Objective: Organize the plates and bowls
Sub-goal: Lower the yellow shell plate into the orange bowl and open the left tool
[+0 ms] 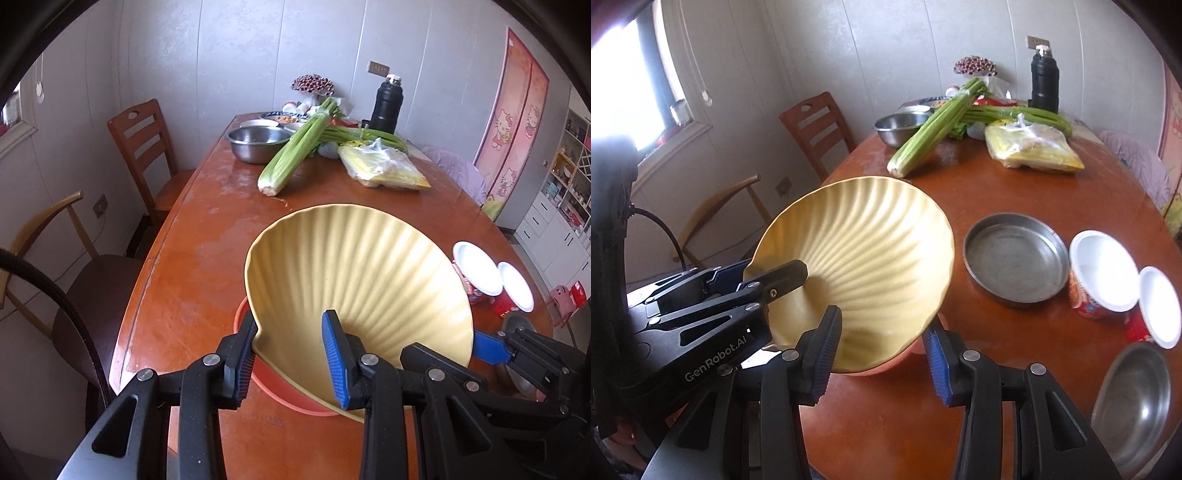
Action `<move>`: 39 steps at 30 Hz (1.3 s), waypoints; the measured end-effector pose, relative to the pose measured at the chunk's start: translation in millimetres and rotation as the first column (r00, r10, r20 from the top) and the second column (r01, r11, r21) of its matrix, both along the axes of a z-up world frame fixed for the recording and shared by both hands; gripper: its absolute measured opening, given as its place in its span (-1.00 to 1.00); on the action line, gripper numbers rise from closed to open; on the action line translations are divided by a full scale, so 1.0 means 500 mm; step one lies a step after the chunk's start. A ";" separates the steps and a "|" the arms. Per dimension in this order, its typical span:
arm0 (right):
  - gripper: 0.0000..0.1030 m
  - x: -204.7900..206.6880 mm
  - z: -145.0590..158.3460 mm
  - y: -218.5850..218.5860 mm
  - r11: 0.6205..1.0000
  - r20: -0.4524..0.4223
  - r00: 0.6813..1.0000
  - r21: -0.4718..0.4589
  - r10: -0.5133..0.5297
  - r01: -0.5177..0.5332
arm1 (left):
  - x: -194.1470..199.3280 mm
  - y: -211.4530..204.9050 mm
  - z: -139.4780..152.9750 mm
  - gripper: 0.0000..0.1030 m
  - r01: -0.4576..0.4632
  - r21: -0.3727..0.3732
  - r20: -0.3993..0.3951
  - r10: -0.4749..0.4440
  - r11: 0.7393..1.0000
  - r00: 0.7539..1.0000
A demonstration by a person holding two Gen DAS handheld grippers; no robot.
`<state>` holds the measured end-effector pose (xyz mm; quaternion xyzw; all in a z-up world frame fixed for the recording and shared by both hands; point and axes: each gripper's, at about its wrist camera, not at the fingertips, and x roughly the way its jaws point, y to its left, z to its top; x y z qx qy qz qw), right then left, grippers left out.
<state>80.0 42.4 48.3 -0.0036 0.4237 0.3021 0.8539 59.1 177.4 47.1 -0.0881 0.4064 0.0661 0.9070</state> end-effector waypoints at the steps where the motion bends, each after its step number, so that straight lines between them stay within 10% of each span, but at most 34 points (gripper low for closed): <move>1: -0.09 0.003 -0.007 0.003 1.000 -0.009 1.000 0.001 -0.001 0.001 | 0.002 0.003 -0.006 -0.33 -0.001 -0.004 -0.005 0.001 1.000 1.000; 18: -0.09 0.021 -0.119 0.042 0.997 -0.115 0.993 -0.077 0.016 -0.025 | 0.021 0.033 -0.119 -0.33 -0.012 -0.073 -0.095 0.005 0.997 0.995; 39: -0.07 0.003 -0.116 0.058 0.989 -0.056 0.998 -0.141 0.033 -0.041 | 0.015 0.048 -0.137 -0.32 -0.045 -0.070 -0.115 0.037 0.997 0.993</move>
